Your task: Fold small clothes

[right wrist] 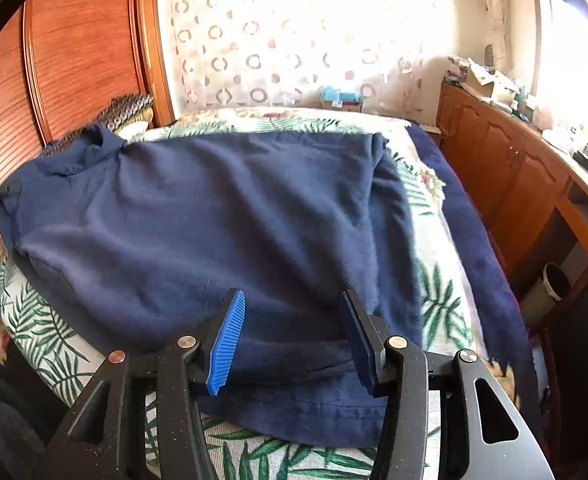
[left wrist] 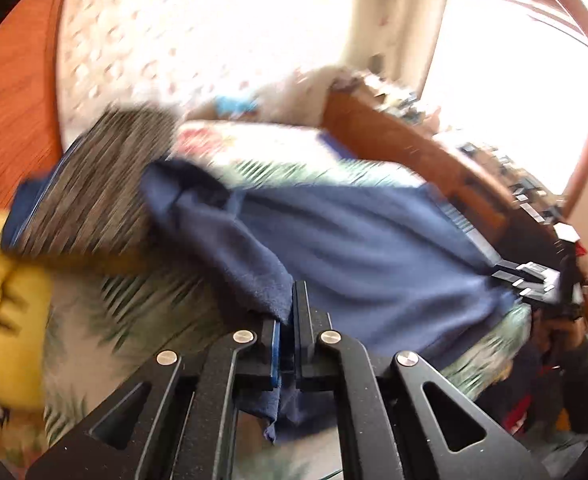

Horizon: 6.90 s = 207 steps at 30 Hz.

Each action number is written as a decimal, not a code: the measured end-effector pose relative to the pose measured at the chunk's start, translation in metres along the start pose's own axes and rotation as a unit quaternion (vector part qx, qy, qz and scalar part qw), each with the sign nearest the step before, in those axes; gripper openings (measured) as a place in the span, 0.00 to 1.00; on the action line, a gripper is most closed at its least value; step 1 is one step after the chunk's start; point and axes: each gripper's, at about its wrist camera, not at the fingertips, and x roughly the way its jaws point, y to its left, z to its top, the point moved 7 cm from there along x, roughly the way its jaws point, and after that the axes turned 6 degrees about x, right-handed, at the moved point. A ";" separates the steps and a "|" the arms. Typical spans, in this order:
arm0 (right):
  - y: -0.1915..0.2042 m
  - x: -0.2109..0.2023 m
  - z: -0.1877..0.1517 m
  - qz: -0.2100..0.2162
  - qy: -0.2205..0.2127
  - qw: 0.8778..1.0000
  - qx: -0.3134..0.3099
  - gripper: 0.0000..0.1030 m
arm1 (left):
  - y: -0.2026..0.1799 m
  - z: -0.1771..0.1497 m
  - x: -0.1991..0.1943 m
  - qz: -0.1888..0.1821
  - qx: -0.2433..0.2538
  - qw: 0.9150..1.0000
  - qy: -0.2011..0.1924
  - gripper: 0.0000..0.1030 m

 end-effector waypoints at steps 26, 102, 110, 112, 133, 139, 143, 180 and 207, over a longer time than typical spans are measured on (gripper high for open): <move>-0.057 -0.043 0.007 -0.028 -0.053 0.997 0.046 0.50 | -0.209 0.099 0.080 -0.125 0.148 0.981 0.015 0.53; -0.057 0.149 0.186 -0.125 0.007 0.992 -0.015 0.09 | -0.048 0.003 0.050 0.005 0.043 0.999 0.019 0.78; -0.045 0.111 0.152 -0.081 -0.006 0.997 0.006 0.35 | -0.064 -0.003 0.058 -0.006 0.045 0.999 0.024 0.78; -0.041 0.091 0.131 -0.066 -0.007 0.998 -0.002 0.35 | -0.070 -0.005 0.063 -0.009 0.048 0.998 0.029 0.78; -0.046 0.003 0.006 -0.034 0.035 0.998 0.034 0.35 | -0.117 -0.028 0.096 -0.033 0.078 0.994 0.071 0.78; -0.035 -0.005 0.004 -0.020 0.024 0.999 0.021 0.05 | -0.120 -0.032 0.099 -0.037 0.078 0.993 0.077 0.78; -0.038 -0.036 0.012 -0.024 -0.017 0.999 0.023 0.03 | -0.122 -0.029 0.095 -0.039 0.078 0.994 0.071 0.78; -0.074 0.081 0.097 -0.013 0.026 0.998 0.054 0.36 | -0.125 -0.038 0.106 -0.040 0.079 0.992 0.089 0.78; -0.083 0.058 0.119 -0.062 -0.007 0.998 0.016 0.35 | -0.126 -0.043 0.108 -0.046 0.078 0.991 0.099 0.78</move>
